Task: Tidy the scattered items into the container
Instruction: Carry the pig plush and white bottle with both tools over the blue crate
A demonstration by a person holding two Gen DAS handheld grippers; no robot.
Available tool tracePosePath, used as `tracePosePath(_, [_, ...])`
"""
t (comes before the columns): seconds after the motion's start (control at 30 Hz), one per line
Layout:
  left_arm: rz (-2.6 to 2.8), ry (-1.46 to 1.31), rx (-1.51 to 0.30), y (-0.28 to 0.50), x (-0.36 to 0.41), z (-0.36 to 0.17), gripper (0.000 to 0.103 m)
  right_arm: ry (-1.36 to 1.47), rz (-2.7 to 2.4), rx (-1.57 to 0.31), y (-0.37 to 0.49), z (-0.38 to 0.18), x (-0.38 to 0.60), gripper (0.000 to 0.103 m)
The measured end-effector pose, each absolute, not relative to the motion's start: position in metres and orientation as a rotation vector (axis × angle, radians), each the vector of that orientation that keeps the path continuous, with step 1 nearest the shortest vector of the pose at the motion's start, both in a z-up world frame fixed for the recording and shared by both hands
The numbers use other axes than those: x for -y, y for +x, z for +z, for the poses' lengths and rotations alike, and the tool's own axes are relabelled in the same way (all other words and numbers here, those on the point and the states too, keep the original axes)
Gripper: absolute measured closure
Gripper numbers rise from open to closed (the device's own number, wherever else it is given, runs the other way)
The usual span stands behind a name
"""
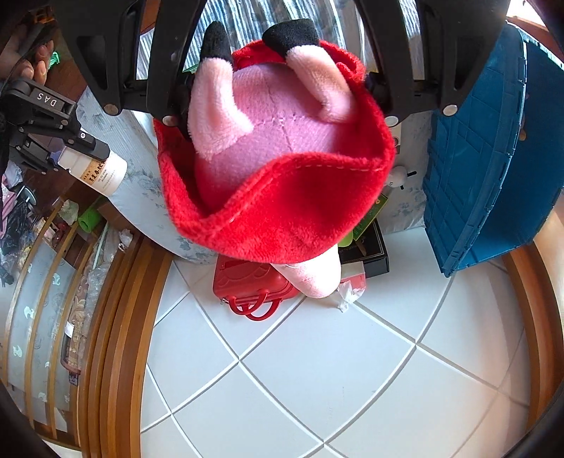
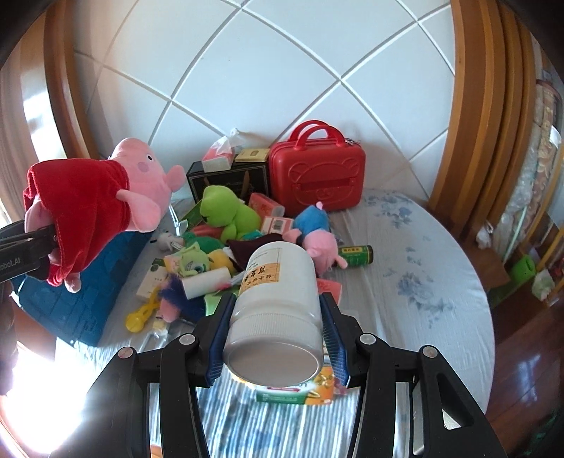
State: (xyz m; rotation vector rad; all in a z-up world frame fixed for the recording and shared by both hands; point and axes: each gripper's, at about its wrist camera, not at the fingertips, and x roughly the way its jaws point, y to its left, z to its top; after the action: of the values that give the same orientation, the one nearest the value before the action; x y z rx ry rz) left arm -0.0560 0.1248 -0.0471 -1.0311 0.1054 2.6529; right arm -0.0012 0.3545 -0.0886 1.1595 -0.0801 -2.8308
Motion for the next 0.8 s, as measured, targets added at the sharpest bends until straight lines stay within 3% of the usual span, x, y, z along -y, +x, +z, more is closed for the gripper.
tracePosePath(0.47, [2.726, -1.018, -0.145, -0.037, -0.131, -0.039, 0.039, 1.119, -2.753, 0.104, -0.002, -0.09, -0.355, 0.056])
tracePosePath(0.8, [2.714, -0.974, -0.125, -0.036, -0.091, -0.036, 0.039, 1.088, -2.789, 0.077, -0.004, -0.079, -0.32, 0.056])
